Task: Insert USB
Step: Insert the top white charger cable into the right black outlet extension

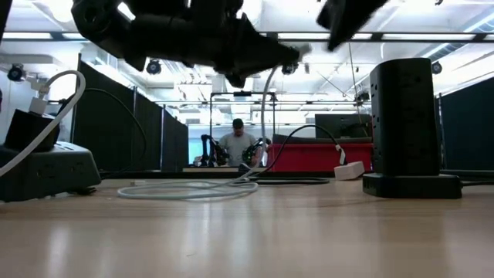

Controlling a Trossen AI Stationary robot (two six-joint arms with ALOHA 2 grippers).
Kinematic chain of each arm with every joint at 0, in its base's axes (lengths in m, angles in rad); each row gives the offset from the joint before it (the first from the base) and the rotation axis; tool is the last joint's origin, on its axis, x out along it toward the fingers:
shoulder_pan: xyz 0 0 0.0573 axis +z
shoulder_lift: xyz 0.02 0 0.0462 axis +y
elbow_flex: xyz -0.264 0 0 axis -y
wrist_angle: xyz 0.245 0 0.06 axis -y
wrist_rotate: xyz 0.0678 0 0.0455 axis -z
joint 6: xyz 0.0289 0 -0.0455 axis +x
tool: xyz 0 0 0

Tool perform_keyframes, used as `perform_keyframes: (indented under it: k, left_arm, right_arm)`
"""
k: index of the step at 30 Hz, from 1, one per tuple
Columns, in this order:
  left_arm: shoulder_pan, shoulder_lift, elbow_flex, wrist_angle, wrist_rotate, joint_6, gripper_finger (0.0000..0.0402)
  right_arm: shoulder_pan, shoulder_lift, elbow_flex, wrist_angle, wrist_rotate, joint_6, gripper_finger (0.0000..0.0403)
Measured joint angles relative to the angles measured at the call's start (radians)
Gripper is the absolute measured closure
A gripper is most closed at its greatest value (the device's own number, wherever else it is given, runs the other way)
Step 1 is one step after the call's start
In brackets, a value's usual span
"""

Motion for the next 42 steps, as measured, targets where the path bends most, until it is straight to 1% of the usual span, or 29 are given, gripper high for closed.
perform_keyframes:
  k: [2,4,6,11,14,17,22,25,29,33,36,37,40,42]
  left_arm:
    - [0.01,0.001,0.016,-0.078,-0.006,-0.005,0.0385]
    - [0.017,0.015,0.055,-0.145,-0.02,-0.012,0.0385]
    - [0.017,0.043,0.099,-0.196,-0.03,-0.012,0.0385]
    - [0.015,0.135,0.198,-0.251,-0.014,0.012,0.0385]
    - [0.015,0.191,0.23,-0.258,0.008,0.011,0.0385]
    - [0.016,0.236,0.254,-0.267,0.012,0.011,0.0385]
    - [0.016,0.272,0.271,-0.271,0.03,0.011,0.0385]
    - [0.016,0.281,0.27,-0.281,0.034,0.012,0.0385]
    - [0.016,0.29,0.269,-0.303,0.06,0.019,0.0385]
    - [0.016,0.331,0.279,-0.303,0.06,0.021,0.0385]
    - [0.016,0.388,0.324,-0.302,0.06,0.014,0.0385]
    - [0.016,0.409,0.341,-0.304,0.06,0.012,0.0385]
    - [0.016,0.463,0.393,-0.318,0.06,0.002,0.0385]
    - [0.016,0.473,0.423,-0.361,0.06,0.0,0.0385]
  right_arm:
    - [0.002,0.0,0.04,-0.081,-0.021,0.01,0.0298]
    - [0.001,-0.008,0.062,-0.17,-0.013,0.036,0.0258]
    - [0.001,-0.012,0.068,-0.193,-0.007,0.054,0.0219]
    - [0.004,-0.014,0.059,-0.288,-0.015,0.105,0.0124]
    - [0.003,-0.014,0.052,-0.34,-0.015,0.144,0.0071]
    - [0.003,-0.015,0.044,-0.332,-0.018,0.147,0.0034]
    - [-0.003,-0.013,0.002,-0.326,-0.042,0.137,0.0006]
    - [-0.006,-0.013,-0.031,-0.309,-0.042,0.138,0.0011]
    - [-0.021,-0.012,-0.058,-0.255,-0.041,0.153,0.0039]
    - [-0.028,-0.012,-0.06,-0.232,-0.034,0.166,0.0088]
    - [-0.027,-0.011,-0.065,-0.222,-0.037,0.173,0.014]
    - [-0.027,-0.011,-0.067,-0.221,-0.037,0.174,0.0148]
    - [-0.027,-0.01,-0.075,-0.218,-0.039,0.175,0.0145]
    - [-0.027,-0.01,-0.077,-0.217,-0.05,0.173,0.0145]
